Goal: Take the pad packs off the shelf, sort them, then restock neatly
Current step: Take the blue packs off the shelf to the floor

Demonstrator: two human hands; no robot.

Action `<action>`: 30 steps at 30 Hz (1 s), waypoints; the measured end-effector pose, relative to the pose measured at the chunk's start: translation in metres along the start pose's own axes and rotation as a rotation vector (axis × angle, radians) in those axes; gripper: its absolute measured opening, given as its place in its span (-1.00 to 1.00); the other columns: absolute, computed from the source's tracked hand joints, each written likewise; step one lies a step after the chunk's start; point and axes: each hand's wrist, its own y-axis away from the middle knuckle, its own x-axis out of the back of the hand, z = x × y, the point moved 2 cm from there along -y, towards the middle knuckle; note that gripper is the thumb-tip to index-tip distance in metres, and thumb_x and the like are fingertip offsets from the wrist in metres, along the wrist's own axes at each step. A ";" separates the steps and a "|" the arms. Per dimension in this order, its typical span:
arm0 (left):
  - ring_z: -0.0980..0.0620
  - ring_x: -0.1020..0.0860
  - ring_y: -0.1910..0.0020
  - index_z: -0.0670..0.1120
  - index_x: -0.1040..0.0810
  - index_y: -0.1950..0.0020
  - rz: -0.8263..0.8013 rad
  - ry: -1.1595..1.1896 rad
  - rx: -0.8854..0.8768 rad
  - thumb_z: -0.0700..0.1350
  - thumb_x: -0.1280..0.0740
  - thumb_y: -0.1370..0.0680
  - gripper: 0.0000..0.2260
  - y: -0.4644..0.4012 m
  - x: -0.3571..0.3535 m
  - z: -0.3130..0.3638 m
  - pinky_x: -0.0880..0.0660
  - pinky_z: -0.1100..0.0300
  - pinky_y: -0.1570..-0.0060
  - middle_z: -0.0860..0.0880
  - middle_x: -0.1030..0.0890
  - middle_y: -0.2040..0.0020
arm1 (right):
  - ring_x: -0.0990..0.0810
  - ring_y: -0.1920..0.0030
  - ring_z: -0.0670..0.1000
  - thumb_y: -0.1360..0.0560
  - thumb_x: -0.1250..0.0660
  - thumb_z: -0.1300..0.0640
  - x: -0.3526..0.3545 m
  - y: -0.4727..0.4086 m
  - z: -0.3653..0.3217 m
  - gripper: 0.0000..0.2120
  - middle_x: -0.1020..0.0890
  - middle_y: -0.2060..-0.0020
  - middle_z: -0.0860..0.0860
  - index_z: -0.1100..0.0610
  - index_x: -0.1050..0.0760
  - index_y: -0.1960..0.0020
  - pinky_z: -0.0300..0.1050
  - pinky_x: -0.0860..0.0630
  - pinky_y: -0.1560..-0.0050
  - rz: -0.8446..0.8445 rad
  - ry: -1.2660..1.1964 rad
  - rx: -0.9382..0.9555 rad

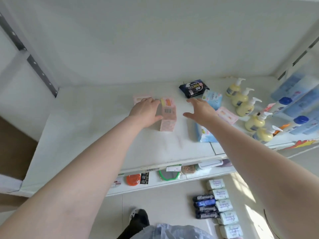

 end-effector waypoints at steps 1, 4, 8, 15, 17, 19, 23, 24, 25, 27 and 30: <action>-0.13 -0.35 -0.34 -0.09 -0.33 -0.40 0.004 0.006 -0.017 0.09 -0.30 -0.54 -0.51 -0.011 0.002 0.000 -0.38 0.01 -0.24 -0.11 -0.42 -0.34 | -0.40 -0.32 0.15 -0.51 -0.35 -0.08 0.001 -0.006 0.005 -0.41 -0.45 -0.29 0.13 0.08 -0.28 -0.46 0.01 -0.44 -0.12 0.006 -0.005 -0.031; -0.13 -0.36 -0.34 -0.07 -0.31 -0.44 0.024 0.007 -0.081 0.12 -0.28 -0.55 -0.48 -0.044 0.008 0.006 -0.37 0.03 -0.24 -0.11 -0.41 -0.35 | -0.43 -0.27 0.19 -0.50 -0.36 -0.08 0.006 -0.019 0.022 -0.46 -0.46 -0.22 0.14 0.12 -0.32 -0.39 0.03 -0.45 -0.10 0.034 -0.020 -0.128; -0.14 -0.37 -0.33 -0.08 -0.30 -0.45 0.001 0.009 -0.113 0.07 -0.28 -0.55 -0.49 -0.084 0.004 0.026 -0.37 0.02 -0.23 -0.13 -0.40 -0.35 | -0.44 -0.27 0.20 -0.50 -0.37 -0.07 0.009 -0.033 0.052 -0.45 -0.45 -0.26 0.17 0.14 -0.33 -0.38 0.04 -0.44 -0.15 0.036 -0.074 -0.210; -0.20 -0.46 -0.24 -0.13 -0.30 -0.42 0.029 0.323 0.044 0.04 -0.26 -0.57 -0.53 -0.166 -0.034 0.070 -0.41 0.05 -0.15 -0.19 -0.37 -0.33 | -0.46 -0.28 0.18 -0.51 -0.33 -0.11 0.005 -0.068 0.126 -0.43 -0.47 -0.28 0.14 0.10 -0.30 -0.43 0.01 -0.43 -0.12 0.146 -0.124 -0.334; -0.20 -0.42 -0.29 -0.18 -0.27 -0.42 0.050 0.439 0.149 0.04 -0.26 -0.58 -0.51 -0.193 -0.052 0.078 -0.36 0.11 -0.20 -0.23 -0.34 -0.35 | -0.46 -0.27 0.18 -0.52 -0.30 -0.15 -0.003 -0.076 0.149 -0.45 -0.50 -0.26 0.14 0.13 -0.33 -0.38 0.01 -0.43 -0.09 0.177 -0.140 -0.380; -0.19 -0.38 -0.33 -0.18 -0.22 -0.46 0.061 0.541 0.260 0.06 -0.25 -0.59 -0.46 -0.215 -0.071 0.082 -0.32 0.13 -0.24 -0.24 -0.29 -0.39 | -0.46 -0.26 0.18 -0.52 -0.27 -0.17 -0.014 -0.084 0.168 -0.47 -0.51 -0.24 0.14 0.17 -0.37 -0.32 0.00 -0.39 -0.09 0.223 -0.152 -0.429; -0.21 -0.37 -0.35 -0.19 -0.18 -0.49 0.109 0.569 0.343 0.06 -0.28 -0.57 -0.41 -0.256 -0.103 0.079 -0.31 0.10 -0.30 -0.24 -0.24 -0.43 | -0.49 -0.23 0.16 -0.52 -0.23 -0.23 -0.030 -0.104 0.185 -0.46 -0.55 -0.18 0.12 0.17 -0.39 -0.27 -0.03 -0.38 -0.11 0.237 -0.202 -0.496; -0.20 -0.36 -0.36 -0.20 -0.19 -0.49 0.120 0.553 0.343 0.05 -0.29 -0.57 -0.40 -0.265 -0.109 0.077 -0.31 0.08 -0.32 -0.23 -0.24 -0.43 | -0.50 -0.22 0.15 -0.52 -0.22 -0.24 -0.034 -0.109 0.185 -0.47 -0.56 -0.17 0.11 0.15 -0.40 -0.26 -0.04 -0.39 -0.10 0.215 -0.200 -0.503; -0.20 -0.36 -0.37 -0.20 -0.20 -0.49 0.130 0.539 0.339 0.05 -0.30 -0.56 -0.40 -0.274 -0.114 0.076 -0.31 0.06 -0.34 -0.23 -0.25 -0.44 | -0.52 -0.20 0.15 -0.52 -0.21 -0.26 -0.037 -0.115 0.185 -0.49 -0.58 -0.15 0.09 0.13 -0.43 -0.24 -0.06 -0.40 -0.07 0.191 -0.188 -0.504; -0.20 -0.35 -0.38 -0.22 -0.21 -0.48 0.137 0.517 0.319 0.05 -0.31 -0.56 -0.40 -0.290 -0.124 0.076 -0.31 0.04 -0.35 -0.23 -0.28 -0.44 | -0.54 -0.17 0.13 -0.49 -0.20 -0.31 -0.045 -0.127 0.185 -0.49 -0.60 -0.11 0.07 0.08 -0.47 -0.19 -0.08 -0.39 -0.04 0.155 -0.162 -0.506; -0.20 -0.38 -0.35 -0.26 -0.25 -0.43 0.094 0.483 0.306 0.04 -0.31 -0.56 -0.43 -0.308 -0.138 0.076 -0.33 0.06 -0.28 -0.24 -0.35 -0.40 | -0.52 -0.18 0.12 -0.44 -0.18 -0.40 -0.052 -0.142 0.186 -0.43 -0.59 -0.08 0.05 0.03 -0.46 -0.19 -0.08 -0.37 -0.09 0.116 -0.125 -0.518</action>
